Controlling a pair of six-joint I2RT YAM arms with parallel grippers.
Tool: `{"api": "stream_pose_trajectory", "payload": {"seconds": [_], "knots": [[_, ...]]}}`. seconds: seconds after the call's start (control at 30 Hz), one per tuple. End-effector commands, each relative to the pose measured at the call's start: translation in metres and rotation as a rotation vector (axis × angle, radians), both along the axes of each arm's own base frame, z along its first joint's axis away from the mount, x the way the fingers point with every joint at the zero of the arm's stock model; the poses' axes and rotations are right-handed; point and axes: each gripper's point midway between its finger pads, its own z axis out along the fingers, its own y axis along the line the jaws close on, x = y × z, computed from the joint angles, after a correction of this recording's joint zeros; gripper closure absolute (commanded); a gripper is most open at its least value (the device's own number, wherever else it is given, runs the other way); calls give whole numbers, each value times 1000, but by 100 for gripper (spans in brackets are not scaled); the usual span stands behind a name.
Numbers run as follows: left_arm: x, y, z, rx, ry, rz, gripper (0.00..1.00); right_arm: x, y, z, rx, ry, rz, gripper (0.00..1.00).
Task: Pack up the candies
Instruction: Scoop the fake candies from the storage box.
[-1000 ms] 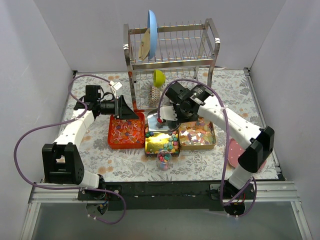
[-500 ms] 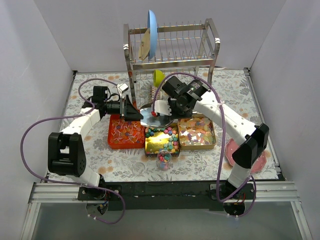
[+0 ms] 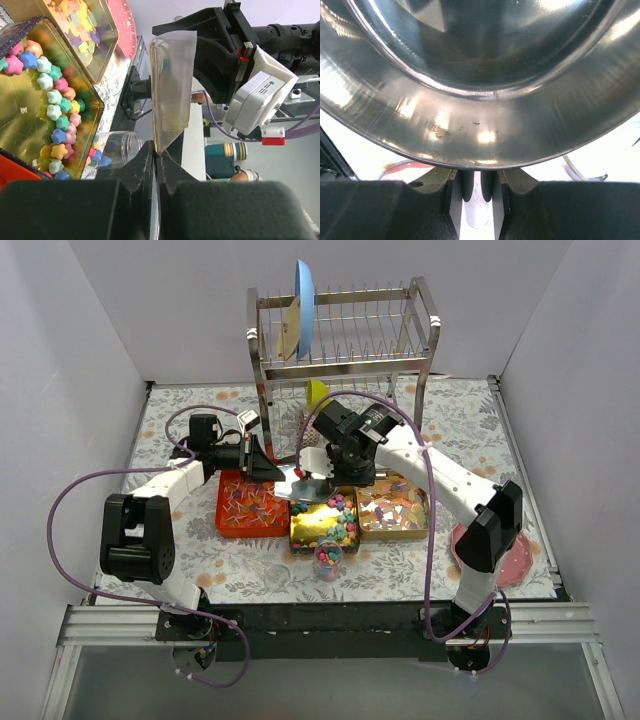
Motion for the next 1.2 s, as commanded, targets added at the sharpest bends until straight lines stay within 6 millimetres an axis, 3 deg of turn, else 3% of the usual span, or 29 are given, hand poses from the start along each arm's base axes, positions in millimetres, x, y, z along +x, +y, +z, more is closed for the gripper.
{"api": "stream_pose_trajectory", "payload": {"seconds": [0.0,0.1,0.17,0.23,0.27,0.3,0.33,0.37,0.47,0.57,0.7,1.0,1.17], "knots": [[-11,0,9,-43,-19,-50,100,-7,20,11,117,19,6,91],[-11,0,10,-49,-27,-58,100,-16,18,14,207,91,-4,73],[-11,0,10,-54,-31,-64,100,-14,4,21,299,141,-38,62],[-11,0,10,-61,-34,-73,100,-20,7,43,485,187,-6,55],[-11,0,12,-64,-36,-77,100,-16,-9,34,523,223,-45,36],[-10,0,12,-66,-38,-79,100,-22,-5,42,617,267,-26,32],[-10,0,12,-69,-37,-83,100,-12,-15,51,689,231,-49,9],[-10,0,12,-70,-40,-84,100,-14,-18,46,718,257,-73,8],[-11,0,13,-72,-32,-87,100,-12,-20,52,811,264,-81,4],[-14,1,13,-78,-18,-93,100,-23,-15,60,898,273,-26,3],[-18,2,12,-80,7,-96,100,-9,-7,69,985,149,2,3],[-16,2,8,-77,21,-93,100,-6,4,45,970,162,-8,10],[-13,1,10,-78,18,-94,100,-14,13,32,929,174,24,24]]}}
